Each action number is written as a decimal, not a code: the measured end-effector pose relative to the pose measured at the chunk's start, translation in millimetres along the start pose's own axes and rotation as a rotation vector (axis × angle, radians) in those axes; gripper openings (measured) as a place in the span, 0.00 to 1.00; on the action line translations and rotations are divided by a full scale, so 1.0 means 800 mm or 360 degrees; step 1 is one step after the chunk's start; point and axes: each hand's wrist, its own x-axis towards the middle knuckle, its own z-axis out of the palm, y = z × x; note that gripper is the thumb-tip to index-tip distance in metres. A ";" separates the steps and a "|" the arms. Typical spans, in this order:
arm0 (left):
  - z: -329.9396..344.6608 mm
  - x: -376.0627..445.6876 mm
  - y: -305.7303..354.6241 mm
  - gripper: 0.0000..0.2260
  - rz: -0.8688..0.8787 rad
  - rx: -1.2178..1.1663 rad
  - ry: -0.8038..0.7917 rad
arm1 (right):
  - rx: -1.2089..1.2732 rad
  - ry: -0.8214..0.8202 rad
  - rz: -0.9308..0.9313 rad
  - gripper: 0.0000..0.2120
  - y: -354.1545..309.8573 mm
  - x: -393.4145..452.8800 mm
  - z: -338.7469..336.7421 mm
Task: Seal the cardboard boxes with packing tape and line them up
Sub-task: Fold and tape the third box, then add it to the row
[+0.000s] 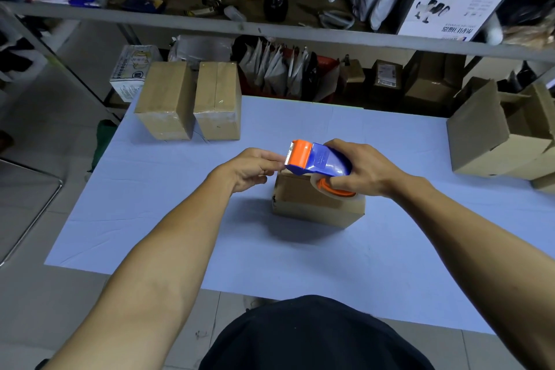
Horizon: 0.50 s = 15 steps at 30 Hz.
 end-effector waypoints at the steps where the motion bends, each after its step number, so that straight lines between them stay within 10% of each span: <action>1: -0.003 -0.001 -0.001 0.02 -0.0013 -0.0010 0.0030 | -0.0020 -0.0001 -0.0005 0.27 -0.002 0.002 0.001; 15: 0.009 -0.004 -0.028 0.03 -0.0058 -0.0569 0.0303 | -0.0478 -0.0204 -0.0046 0.22 -0.005 0.022 -0.002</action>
